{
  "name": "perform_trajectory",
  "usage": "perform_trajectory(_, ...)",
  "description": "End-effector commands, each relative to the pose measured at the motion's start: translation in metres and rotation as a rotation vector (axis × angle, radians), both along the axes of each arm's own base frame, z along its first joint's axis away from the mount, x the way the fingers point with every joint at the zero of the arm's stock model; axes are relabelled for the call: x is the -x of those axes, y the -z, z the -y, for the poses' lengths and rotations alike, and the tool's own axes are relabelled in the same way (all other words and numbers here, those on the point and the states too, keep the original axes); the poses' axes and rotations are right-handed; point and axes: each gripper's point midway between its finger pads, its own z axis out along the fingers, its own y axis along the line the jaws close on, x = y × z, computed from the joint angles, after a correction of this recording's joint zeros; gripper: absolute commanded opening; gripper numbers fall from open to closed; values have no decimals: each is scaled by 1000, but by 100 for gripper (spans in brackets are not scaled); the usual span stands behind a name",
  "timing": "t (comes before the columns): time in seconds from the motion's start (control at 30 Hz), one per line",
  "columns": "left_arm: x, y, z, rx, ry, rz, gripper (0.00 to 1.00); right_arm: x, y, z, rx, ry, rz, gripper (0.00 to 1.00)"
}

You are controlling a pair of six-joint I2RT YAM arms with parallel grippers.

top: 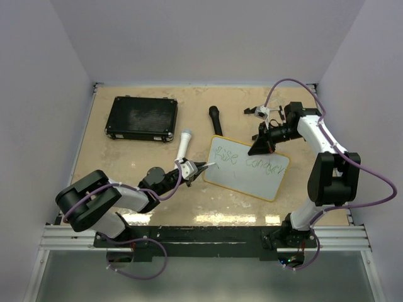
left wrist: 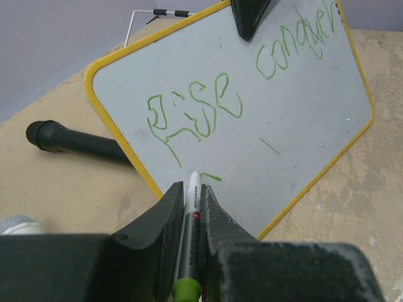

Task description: Write a sentence on the whiteboard

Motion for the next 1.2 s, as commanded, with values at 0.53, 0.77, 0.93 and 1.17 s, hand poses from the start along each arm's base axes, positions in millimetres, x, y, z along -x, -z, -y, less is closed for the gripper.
perform_trajectory(0.53,-3,-17,0,47,-8,68,0,-9,-5,-3,-21,-16,62,0)
perform_trajectory(0.77,-4,-9,-1,28,-14,51,0,-9,-5,-3,-21,-15,59,0)
perform_trajectory(0.93,-5,-4,0,16,-12,38,0,-9,-7,-3,-22,-16,65,0)
perform_trajectory(1.17,-4,8,-2,-18,-14,13,0,-8,-7,-3,-22,-15,65,0)
